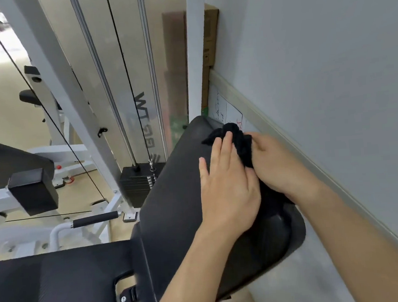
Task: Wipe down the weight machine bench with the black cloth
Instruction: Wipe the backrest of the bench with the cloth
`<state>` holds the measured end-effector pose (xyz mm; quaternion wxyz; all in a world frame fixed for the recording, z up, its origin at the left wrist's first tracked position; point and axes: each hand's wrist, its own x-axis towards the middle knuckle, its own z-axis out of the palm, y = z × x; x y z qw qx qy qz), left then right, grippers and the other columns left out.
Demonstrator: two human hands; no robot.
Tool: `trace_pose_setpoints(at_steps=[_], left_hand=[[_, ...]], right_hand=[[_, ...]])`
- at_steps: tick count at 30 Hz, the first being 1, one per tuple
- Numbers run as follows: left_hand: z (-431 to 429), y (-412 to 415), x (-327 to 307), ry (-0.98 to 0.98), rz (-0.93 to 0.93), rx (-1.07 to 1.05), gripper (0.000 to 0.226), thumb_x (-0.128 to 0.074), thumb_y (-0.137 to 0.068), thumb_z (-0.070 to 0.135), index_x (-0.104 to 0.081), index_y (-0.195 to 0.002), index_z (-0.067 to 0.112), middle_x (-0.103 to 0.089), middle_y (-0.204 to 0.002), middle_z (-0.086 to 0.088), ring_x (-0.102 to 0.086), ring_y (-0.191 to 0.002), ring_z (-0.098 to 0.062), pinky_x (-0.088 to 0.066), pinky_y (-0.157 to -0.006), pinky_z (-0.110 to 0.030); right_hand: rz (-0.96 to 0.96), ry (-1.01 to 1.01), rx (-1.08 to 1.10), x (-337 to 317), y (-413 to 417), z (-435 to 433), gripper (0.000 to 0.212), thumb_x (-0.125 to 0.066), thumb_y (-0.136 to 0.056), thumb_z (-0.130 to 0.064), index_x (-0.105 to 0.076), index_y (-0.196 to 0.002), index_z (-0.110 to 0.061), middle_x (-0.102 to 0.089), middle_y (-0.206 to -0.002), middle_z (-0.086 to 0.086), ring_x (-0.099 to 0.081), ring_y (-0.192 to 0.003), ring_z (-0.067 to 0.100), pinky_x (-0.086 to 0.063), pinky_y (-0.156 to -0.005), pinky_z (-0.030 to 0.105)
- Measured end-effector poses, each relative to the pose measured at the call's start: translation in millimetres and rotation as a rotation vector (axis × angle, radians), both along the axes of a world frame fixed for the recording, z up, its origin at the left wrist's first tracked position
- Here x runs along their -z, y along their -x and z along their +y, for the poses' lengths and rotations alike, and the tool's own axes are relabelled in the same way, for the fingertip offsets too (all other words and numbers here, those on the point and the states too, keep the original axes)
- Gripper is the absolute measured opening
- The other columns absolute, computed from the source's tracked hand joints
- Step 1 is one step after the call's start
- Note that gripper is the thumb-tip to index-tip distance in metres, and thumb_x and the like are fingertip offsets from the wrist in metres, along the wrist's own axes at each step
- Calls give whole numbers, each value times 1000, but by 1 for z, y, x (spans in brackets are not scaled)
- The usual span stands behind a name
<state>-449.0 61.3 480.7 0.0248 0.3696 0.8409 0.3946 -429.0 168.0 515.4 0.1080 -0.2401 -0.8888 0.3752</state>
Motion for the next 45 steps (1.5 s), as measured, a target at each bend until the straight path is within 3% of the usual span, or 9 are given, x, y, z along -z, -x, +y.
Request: trace_pose_setpoints(at_steps=[7,10,13,18,22,25,32,41,45], left_hand=[[16,107,-1,-24,-9,-19,50,-31,-97,15,-28,-147,13,-28,-155,2,-20,-146,-15,-8,-120,-42],[19,148,2,-28,-166,-3,21,-36,-92,8,-53,-103,4,-56,-108,-13,-55,-104,-35,-43,-90,-46],[11,176,16,114,-254,-24,33,-33,-96,7,-35,-63,11,-41,-69,0,-53,-80,-34,-40,-80,-41],[-26,194,64,356,-271,-74,25,-34,-97,13,-56,-108,8,-58,-113,-7,-49,-117,-27,-9,-116,-55],[-62,193,98,312,-411,-140,26,-36,-92,17,-59,-95,4,-61,-113,-20,-55,-109,-42,-36,-100,-47],[-59,182,92,155,-506,-166,20,-38,-94,14,-51,-82,4,-62,-102,-25,-57,-99,-41,-35,-72,-35],[-7,160,37,-144,-396,-64,31,-41,-89,-2,-33,-62,11,-40,-65,-2,-39,-68,-23,-26,-65,-30],[-39,104,57,-165,-265,-88,49,-42,-85,-1,-40,-133,6,-53,-120,-14,-52,-94,-25,-32,-67,-25],[-62,37,70,-189,-309,-104,53,-44,-83,-2,-38,-135,9,-56,-122,-16,-56,-93,-24,-31,-66,-15]], right_hand=[[-72,-180,12,-12,108,6,28,-33,-99,-16,-58,-93,-5,-63,-85,7,-59,-86,27,-48,-76,39],[-240,-352,17,-13,152,6,25,-35,-95,-9,-47,-73,-8,-46,-68,0,-51,-76,24,-35,-60,31],[-482,-522,-102,-13,185,-10,28,-40,-91,-7,-39,-63,-12,-42,-67,3,-48,-73,25,-34,-60,31],[-620,-929,-370,18,204,-65,20,-45,-90,-4,-62,-99,-10,-64,-104,9,-60,-88,29,-39,-64,33],[-719,-1022,-651,51,202,-95,28,-44,-93,-3,-54,-119,-4,-61,-123,11,-61,-109,29,-40,-69,34],[-613,-1209,-698,43,185,-86,22,-39,-95,-5,-51,-113,-6,-63,-113,9,-64,-100,29,-35,-61,33],[-460,-1144,-427,-12,155,-32,14,-42,-91,-8,-29,-91,-14,-38,-63,-1,-36,-50,19,-21,-43,30],[-350,-1079,-577,-1,104,-43,29,-44,-84,-14,-49,-112,-17,-60,-101,-3,-53,-108,20,-30,-104,44],[-372,-1073,-663,6,44,-69,20,-44,-78,-15,-48,-97,-19,-54,-90,-9,-56,-103,18,-35,-104,39]])
